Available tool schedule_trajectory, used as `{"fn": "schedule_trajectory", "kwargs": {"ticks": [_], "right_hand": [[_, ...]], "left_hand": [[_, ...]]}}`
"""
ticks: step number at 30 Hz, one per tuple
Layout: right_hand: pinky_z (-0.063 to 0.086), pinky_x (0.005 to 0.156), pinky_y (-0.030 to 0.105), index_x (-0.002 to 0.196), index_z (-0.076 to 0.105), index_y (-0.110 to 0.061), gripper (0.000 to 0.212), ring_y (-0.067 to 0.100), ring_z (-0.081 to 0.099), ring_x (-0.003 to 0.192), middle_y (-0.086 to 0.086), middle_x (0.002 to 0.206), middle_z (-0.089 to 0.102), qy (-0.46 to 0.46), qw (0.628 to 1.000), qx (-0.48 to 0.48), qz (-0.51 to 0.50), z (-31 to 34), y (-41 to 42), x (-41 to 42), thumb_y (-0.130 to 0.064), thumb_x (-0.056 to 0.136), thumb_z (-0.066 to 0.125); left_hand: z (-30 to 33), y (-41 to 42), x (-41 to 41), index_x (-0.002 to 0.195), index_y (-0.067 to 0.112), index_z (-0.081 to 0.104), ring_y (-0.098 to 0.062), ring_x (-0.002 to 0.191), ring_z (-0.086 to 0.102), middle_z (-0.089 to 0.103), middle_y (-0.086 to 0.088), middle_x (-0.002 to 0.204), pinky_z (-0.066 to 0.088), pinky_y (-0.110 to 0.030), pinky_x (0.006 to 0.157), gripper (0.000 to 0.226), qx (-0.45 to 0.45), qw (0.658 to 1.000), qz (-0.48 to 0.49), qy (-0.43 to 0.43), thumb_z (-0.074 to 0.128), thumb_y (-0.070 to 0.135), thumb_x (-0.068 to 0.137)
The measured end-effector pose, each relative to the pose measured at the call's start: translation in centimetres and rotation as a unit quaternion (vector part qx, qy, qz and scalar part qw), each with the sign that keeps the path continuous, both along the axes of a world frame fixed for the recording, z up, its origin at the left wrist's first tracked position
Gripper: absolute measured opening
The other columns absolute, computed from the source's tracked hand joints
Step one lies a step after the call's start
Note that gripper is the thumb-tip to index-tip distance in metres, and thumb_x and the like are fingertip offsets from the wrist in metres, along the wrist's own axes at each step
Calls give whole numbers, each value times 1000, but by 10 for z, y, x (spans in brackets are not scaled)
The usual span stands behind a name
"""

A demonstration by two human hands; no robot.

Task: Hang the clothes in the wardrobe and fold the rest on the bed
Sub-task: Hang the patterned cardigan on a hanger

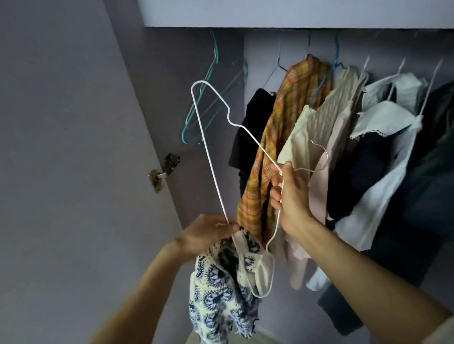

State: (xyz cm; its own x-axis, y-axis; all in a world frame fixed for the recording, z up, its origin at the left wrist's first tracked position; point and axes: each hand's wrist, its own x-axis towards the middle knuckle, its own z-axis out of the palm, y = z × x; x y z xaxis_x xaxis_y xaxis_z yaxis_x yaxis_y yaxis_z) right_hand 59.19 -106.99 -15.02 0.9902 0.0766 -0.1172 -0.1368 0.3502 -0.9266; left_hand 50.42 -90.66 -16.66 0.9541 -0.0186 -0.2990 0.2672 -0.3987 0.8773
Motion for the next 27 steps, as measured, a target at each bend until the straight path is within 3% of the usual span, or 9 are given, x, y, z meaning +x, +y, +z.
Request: {"fn": "schedule_trajectory", "kwargs": {"ticks": [2, 4, 7, 11, 15, 19, 23, 25, 27], "right_hand": [[15, 34, 16, 64, 42, -17, 42, 4, 23, 36, -8, 51, 34, 26, 999, 28, 38, -1, 6, 5, -37, 101, 36], [12, 37, 19, 59, 34, -19, 45, 5, 25, 34, -7, 46, 32, 64, 989, 59, 116, 2, 13, 6, -33, 102, 35], [23, 50, 24, 51, 40, -19, 49, 11, 43, 50, 2, 55, 42, 28, 967, -15, 252, -1, 19, -4, -20, 100, 34], [40, 75, 24, 60, 57, -12, 45, 21, 57, 67, 20, 66, 52, -103, 901, -161, 389, -10, 35, -30, -6, 99, 34], [42, 69, 12, 60, 52, -10, 41, 1, 52, 56, -3, 58, 53, -138, 867, -174, 445, -12, 52, -41, -5, 98, 36], [35, 69, 25, 56, 51, -18, 39, 9, 47, 60, -8, 57, 51, -182, 871, -205, 408, -6, 60, -37, -27, 93, 47], [27, 69, 31, 54, 42, -22, 42, 6, 39, 57, -11, 53, 41, -197, 905, -175, 333, 7, 57, -19, -26, 96, 41], [27, 66, 28, 54, 39, -23, 41, 3, 35, 55, -12, 52, 38, -222, 908, -158, 318, 16, 52, -11, -26, 95, 44], [28, 62, 21, 55, 35, -20, 41, 4, 32, 55, -11, 52, 36, -264, 888, -180, 331, 25, 51, -8, -29, 93, 47]], "left_hand": [[7, 20, -12, 101, 21, 68, 2, 97, 63, 71, 15, 99, 46, -14, 88, 15, -75, 996, -25, 51, 60, 15, 90], [11, 41, -22, 121, 0, 59, -22, 117, 56, 63, -10, 122, 41, -34, 104, 32, -136, 989, 40, 49, 56, 3, 90], [18, 59, -32, 120, -13, 55, -26, 104, 59, 62, -20, 114, 52, -25, 87, 34, -209, 971, 117, 8, 49, -10, 86], [35, 65, -35, 117, -3, 59, -23, 92, 66, 69, -16, 103, 54, -28, 79, 37, -294, 947, 133, 4, 53, -7, 81], [54, 70, -44, 116, 8, 65, -29, 99, 67, 67, -18, 112, 55, -39, 85, 37, -355, 933, 63, 1, 54, 0, 82], [67, 77, -52, 117, 11, 66, -27, 106, 64, 67, -14, 114, 54, -35, 87, 42, -381, 924, -16, -19, 58, -1, 78], [73, 87, -55, 118, 9, 60, -16, 90, 62, 66, -4, 93, 50, -22, 81, 50, -257, 966, 19, -26, 56, -17, 76], [73, 87, -56, 113, 11, 60, -13, 84, 61, 65, -1, 91, 48, -20, 77, 38, -75, 997, 1, -13, 62, -9, 80], [65, 86, -51, 97, 13, 60, -10, 73, 55, 60, 3, 81, 43, -15, 66, 16, 153, 988, -17, -11, 68, 9, 83]]}}
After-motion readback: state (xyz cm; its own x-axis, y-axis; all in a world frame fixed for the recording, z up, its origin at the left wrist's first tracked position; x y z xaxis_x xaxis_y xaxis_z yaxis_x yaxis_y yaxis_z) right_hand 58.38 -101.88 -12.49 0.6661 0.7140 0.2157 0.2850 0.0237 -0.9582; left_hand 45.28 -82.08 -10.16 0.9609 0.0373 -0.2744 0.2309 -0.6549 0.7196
